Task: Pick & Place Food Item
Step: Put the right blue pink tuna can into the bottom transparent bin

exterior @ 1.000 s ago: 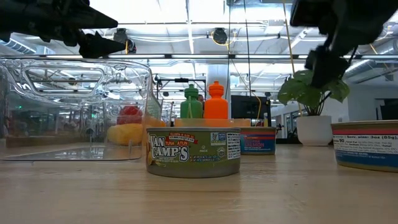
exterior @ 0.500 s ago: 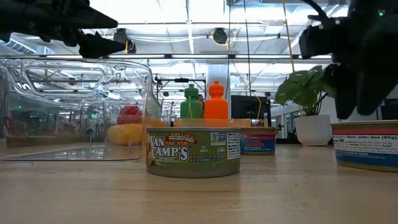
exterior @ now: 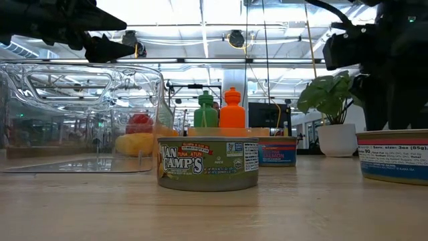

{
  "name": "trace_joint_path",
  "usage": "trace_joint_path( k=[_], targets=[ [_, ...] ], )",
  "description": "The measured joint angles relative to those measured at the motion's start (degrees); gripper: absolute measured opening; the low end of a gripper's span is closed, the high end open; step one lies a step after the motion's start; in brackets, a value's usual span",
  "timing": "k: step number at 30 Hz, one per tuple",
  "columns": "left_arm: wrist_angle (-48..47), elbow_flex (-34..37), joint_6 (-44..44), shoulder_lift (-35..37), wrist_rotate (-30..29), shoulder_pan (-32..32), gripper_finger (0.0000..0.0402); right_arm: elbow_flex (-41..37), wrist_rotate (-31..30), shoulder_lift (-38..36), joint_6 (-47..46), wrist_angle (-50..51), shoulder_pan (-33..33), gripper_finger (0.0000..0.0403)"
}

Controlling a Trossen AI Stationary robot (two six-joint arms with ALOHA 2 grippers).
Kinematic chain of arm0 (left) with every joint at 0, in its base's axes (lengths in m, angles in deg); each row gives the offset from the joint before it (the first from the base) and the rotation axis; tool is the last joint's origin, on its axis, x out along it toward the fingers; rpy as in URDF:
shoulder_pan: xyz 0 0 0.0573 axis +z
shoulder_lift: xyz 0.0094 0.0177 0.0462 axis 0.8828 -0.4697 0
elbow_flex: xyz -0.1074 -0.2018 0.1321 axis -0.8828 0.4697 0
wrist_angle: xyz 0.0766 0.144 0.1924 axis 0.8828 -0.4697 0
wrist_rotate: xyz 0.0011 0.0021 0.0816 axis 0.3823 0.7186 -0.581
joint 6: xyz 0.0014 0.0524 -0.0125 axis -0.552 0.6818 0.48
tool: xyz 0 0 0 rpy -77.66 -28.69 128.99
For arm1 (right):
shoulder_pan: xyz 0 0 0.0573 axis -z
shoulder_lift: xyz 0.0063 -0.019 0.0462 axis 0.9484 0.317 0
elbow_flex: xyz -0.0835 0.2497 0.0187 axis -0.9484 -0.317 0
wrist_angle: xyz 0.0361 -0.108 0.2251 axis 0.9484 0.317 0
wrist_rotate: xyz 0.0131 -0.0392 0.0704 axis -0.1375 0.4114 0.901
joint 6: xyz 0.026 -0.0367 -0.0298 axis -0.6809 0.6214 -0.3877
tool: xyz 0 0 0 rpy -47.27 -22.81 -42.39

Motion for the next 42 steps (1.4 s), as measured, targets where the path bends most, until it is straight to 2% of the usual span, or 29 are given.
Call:
trace_joint_path(
  k=[8, 23, 30, 42],
  targets=[
    [0.0, 0.0, 0.0, 0.0, 0.0, 0.0, 0.0384, -0.2, 1.2, 0.2, 1.0, -1.4, 0.0, 0.0280],
    [-0.1, 0.0, -0.1, 0.0, 0.0, 0.0, 0.0378, -6.3, -9.4, 0.0, 0.3, -1.5, 0.1, 0.0280],
    [-0.1, 0.0, -0.1, 0.0, 0.0, 0.0, 0.0387, -8.0, -9.5, 0.1, -3.2, 1.5, 1.4, 0.0276],
    [-0.1, 0.0, -0.1, 0.0, 0.0, 0.0, 0.0377, -10.1, -8.1, 0.2, -6.8, 4.3, 4.2, 0.0232]
  ],
)
